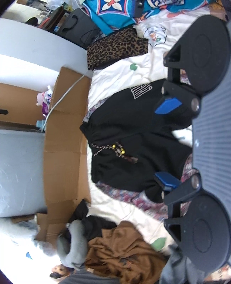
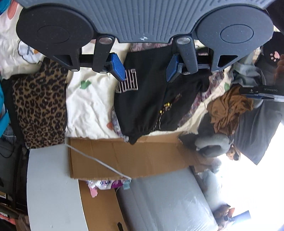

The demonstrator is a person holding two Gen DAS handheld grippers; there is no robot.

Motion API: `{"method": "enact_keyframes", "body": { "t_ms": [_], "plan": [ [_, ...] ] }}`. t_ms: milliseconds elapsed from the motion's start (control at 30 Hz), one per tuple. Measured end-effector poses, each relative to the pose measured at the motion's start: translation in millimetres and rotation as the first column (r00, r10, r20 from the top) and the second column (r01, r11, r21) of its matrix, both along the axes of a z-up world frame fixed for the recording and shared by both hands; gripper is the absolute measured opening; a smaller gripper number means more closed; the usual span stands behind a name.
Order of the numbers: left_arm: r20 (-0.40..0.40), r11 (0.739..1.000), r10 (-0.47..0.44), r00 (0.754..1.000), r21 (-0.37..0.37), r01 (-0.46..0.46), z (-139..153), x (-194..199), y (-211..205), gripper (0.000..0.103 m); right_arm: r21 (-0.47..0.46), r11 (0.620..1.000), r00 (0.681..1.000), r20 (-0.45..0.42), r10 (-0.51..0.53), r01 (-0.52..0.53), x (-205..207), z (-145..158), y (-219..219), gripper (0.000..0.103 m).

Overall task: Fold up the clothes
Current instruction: 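Pull both tools back from the flat-laid black shorts, then reach the left tool to the shorts' leg hem and close it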

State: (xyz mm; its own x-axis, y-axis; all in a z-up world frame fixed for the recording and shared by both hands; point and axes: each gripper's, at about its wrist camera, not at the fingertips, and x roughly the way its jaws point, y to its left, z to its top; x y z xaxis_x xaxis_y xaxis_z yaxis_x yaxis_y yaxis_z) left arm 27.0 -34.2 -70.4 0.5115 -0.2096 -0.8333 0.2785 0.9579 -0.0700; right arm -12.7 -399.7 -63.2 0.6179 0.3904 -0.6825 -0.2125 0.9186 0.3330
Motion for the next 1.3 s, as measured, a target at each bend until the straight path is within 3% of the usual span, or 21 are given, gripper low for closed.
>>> {"method": "enact_keyframes", "body": {
  "t_ms": [233,567,700,833,967,1133,1300],
  "plan": [
    [-0.063,0.999,-0.046,0.997,-0.011,0.045,-40.7,-14.0,-16.9,0.074,0.037,0.999,0.998,-0.056,-0.006,0.008,-10.2,-51.0,1.7,0.059],
    [-0.126,0.977,-0.212,0.969,-0.046,0.208,-98.6,-12.1,-70.1,0.074,0.07,0.995,0.989,-0.13,-0.063,0.072,-12.9,-118.5,6.7,0.058],
    [-0.147,0.956,-0.293,0.945,-0.016,0.294,-126.1,-10.9,-102.1,0.074,0.062,0.989,0.984,-0.128,-0.123,0.132,-13.5,-134.2,4.4,0.058],
    [-0.188,0.941,-0.338,0.922,-0.059,0.333,-155.4,-7.0,-131.5,0.075,0.018,0.989,0.982,-0.116,-0.146,0.149,-16.0,-146.0,4.7,0.058],
    [-0.206,0.922,-0.386,0.899,-0.056,0.383,-182.4,-5.1,-162.3,0.078,0.02,0.981,0.974,-0.124,-0.19,0.194,-18.4,-160.5,-3.0,0.058],
    [-0.231,0.915,-0.401,0.887,-0.058,0.398,-214.6,-3.3,-184.4,0.08,-0.012,0.984,0.974,-0.141,-0.175,0.175,-12.2,-179.4,-9.2,0.058],
    [-0.214,0.907,-0.413,0.885,-0.002,0.422,-236.7,-6.9,-184.9,0.086,-0.026,0.991,0.977,-0.165,-0.132,0.129,3.8,-193.7,-12.6,0.058]
  ]
}}
